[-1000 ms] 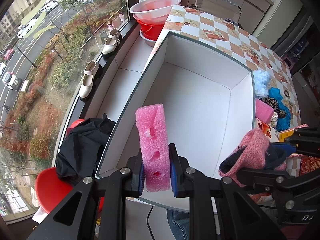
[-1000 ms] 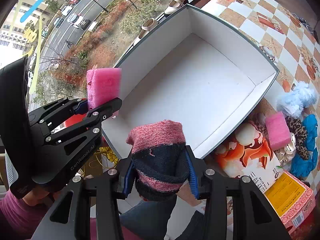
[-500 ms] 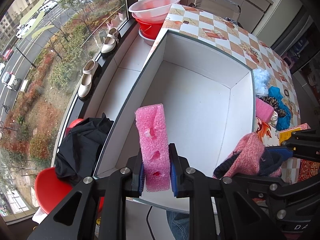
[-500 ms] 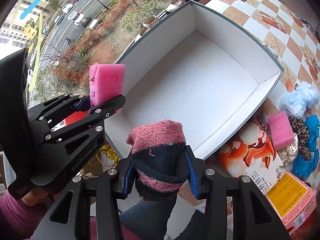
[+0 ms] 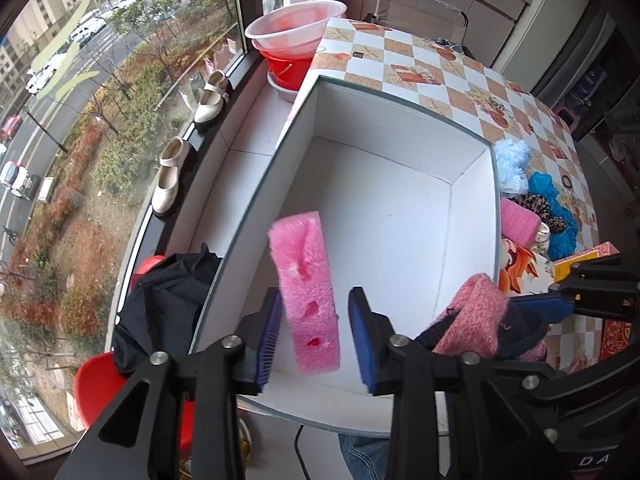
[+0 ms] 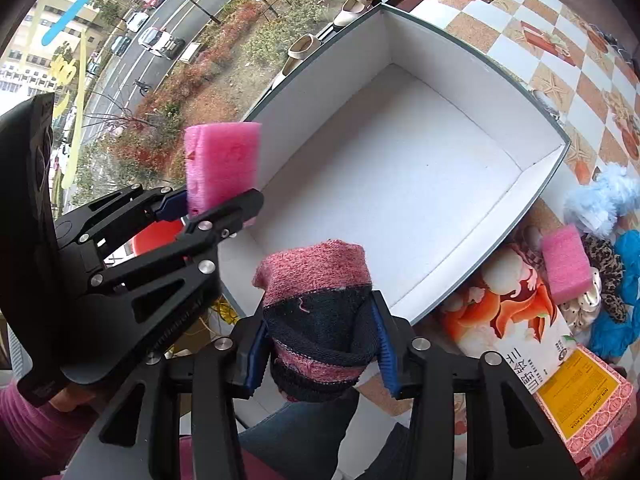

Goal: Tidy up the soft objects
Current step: 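Open both tools to drop the sponge and sock into the box, then move both tools back over the remaining soft items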

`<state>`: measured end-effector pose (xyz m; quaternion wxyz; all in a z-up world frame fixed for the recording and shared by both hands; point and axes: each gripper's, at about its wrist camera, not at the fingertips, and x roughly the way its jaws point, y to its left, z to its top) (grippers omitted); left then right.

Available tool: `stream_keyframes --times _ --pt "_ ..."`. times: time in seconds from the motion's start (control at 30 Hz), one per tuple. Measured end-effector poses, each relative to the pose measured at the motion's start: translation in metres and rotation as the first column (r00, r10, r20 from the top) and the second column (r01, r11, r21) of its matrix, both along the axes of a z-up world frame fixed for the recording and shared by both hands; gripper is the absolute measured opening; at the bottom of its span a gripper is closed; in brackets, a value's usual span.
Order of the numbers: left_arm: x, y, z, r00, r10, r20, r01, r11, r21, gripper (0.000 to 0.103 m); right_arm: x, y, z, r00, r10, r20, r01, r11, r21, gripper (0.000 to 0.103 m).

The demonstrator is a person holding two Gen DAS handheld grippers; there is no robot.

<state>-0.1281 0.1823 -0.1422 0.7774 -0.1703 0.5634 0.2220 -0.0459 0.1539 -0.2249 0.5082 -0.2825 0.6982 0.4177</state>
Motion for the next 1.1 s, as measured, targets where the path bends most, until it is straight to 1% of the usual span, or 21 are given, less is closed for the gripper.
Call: stream_keyframes --times 0.03,0.07,0.1,0.13,0.2,0.23,0.3,0.43,0.47,0.53,0.57,0.6,0.73,0.83,1.0,1.1 --pt "-0.001 0.003 0.0 1.0 0.011 -0.001 -0.011 1.0 0.001 0.071 0.001 -0.002 -0.001 1.0 -0.003 0.005 0.003 1.0 -0.006 0.057" --pt "-0.004 0.008 0.0 1.0 0.029 0.01 -0.028 0.999 -0.016 0.08 0.004 -0.004 -0.002 1.0 -0.012 0.012 0.012 1.0 -0.016 0.071" --pt "-0.007 0.014 0.001 0.998 0.056 0.026 -0.054 0.998 -0.042 0.086 0.008 -0.006 -0.002 0.999 -0.026 0.022 0.027 0.999 -0.026 0.093" --pt "-0.01 0.019 0.0 0.997 0.075 0.036 -0.072 0.994 -0.077 0.087 0.012 -0.009 -0.003 0.999 -0.042 0.035 0.043 0.998 -0.038 0.102" --pt "-0.011 0.024 0.0 0.994 0.103 0.043 -0.096 0.986 -0.139 0.089 0.021 -0.015 0.002 0.995 -0.094 0.033 0.095 0.995 -0.013 0.103" --pt "-0.012 0.025 0.0 0.992 0.116 0.053 -0.106 0.98 -0.169 0.092 0.025 -0.017 0.006 0.993 -0.113 0.031 0.113 0.994 0.001 0.103" --pt "-0.012 0.025 0.003 0.988 0.135 0.075 -0.114 0.965 -0.234 0.094 0.03 -0.02 0.016 0.99 -0.129 0.057 0.128 0.991 0.024 0.103" --pt "-0.002 0.016 0.013 0.988 0.13 0.08 -0.104 0.956 -0.273 0.095 0.04 -0.027 0.034 0.981 -0.172 0.086 0.167 0.984 0.061 0.103" --pt "0.003 0.013 0.015 0.99 0.121 0.078 -0.092 0.948 -0.304 0.095 0.045 -0.029 0.039 0.978 -0.188 0.086 0.183 0.981 0.064 0.103" --pt "0.008 0.009 0.02 0.988 0.109 0.108 -0.058 0.918 -0.393 0.095 0.054 -0.032 0.045 0.972 -0.224 0.074 0.218 0.973 0.076 0.103" --pt "0.013 0.006 0.024 0.987 0.103 0.123 -0.042 0.906 -0.422 0.095 0.059 -0.035 0.05 0.969 -0.241 0.06 0.236 0.968 0.086 0.103" --pt "0.017 0.002 0.028 0.987 0.091 0.132 -0.025 0.9 -0.436 0.095 0.063 -0.039 0.055 0.965 -0.258 0.05 0.253 0.963 0.094 0.103" --pt "0.04 -0.02 0.043 0.991 0.017 0.134 0.042 0.906 -0.421 0.096 0.08 -0.055 0.078 0.942 -0.331 0.053 0.321 0.937 0.136 0.103" --pt "0.06 -0.041 0.05 0.991 -0.06 0.118 0.102 0.914 -0.392 0.096 0.095 -0.074 0.091 0.916 -0.396 0.055 0.384 0.909 0.161 0.103" --pt "0.087 -0.076 0.061 0.976 -0.172 0.134 0.211 0.9 -0.38 0.096 0.119 -0.114 0.112 0.866 -0.495 0.073 0.476 0.859 0.186 0.103" --pt "0.103 -0.094 0.066 0.965 -0.226 0.134 0.26 0.894 -0.366 0.096 0.136 -0.145 0.125 0.822 -0.564 0.084 0.538 0.816 0.212 0.103"
